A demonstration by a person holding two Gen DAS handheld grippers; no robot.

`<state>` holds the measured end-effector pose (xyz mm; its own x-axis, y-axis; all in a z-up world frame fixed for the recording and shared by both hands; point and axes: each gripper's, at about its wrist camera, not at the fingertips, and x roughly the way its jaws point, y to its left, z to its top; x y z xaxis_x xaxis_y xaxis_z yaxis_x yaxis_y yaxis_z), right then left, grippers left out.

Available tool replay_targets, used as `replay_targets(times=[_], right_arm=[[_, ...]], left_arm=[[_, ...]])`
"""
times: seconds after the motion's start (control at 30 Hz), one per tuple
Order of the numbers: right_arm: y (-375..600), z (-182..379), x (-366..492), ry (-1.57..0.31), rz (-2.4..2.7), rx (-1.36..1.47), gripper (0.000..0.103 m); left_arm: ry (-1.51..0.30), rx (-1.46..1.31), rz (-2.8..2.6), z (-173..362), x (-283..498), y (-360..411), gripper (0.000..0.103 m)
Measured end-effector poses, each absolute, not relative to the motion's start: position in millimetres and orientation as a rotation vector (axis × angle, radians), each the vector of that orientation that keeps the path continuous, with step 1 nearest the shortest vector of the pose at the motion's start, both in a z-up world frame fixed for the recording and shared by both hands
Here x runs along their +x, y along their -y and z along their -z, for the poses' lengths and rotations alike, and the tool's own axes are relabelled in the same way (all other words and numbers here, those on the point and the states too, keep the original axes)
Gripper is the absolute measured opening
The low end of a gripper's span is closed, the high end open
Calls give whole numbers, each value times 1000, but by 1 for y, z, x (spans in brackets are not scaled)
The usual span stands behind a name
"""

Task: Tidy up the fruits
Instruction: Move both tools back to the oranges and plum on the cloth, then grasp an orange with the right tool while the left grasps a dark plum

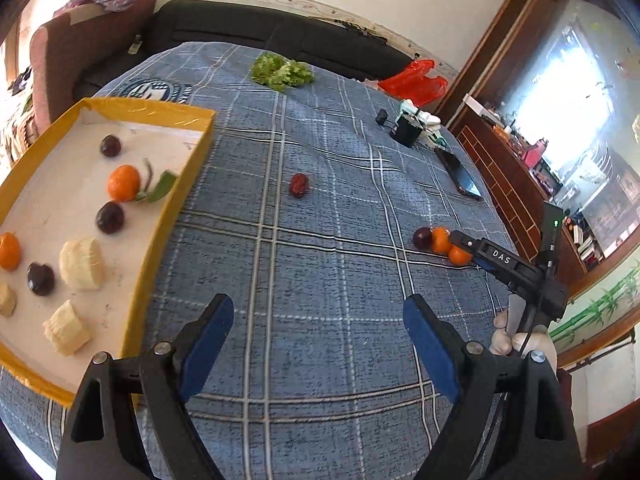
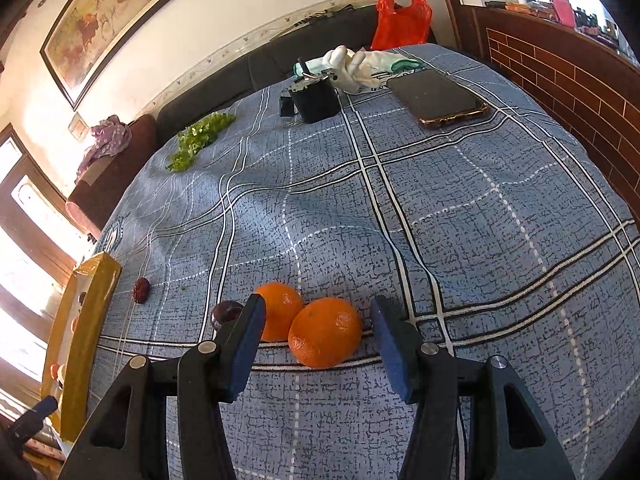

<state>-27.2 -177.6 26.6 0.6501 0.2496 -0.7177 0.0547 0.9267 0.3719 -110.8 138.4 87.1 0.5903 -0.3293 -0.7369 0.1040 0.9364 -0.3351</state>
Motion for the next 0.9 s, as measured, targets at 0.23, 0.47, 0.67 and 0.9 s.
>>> replay_targets(times=[0.23,0.47,0.67,0.9], right_arm=[[170,-29,-32,-830,-103,309,35],[176,-33,-37,-814,-114,332,26],[179,-28,-33,-856,-145,364,51],[181,-20,-36,-898,-176,383,37]], left_arm=[[-871,-139,340,-84,-82,-86,86],[-886,-30,439,-64,-33,-33,86],[-914,61,486,-44,8,4,82],[-934,122,565,-34,23,25,67]])
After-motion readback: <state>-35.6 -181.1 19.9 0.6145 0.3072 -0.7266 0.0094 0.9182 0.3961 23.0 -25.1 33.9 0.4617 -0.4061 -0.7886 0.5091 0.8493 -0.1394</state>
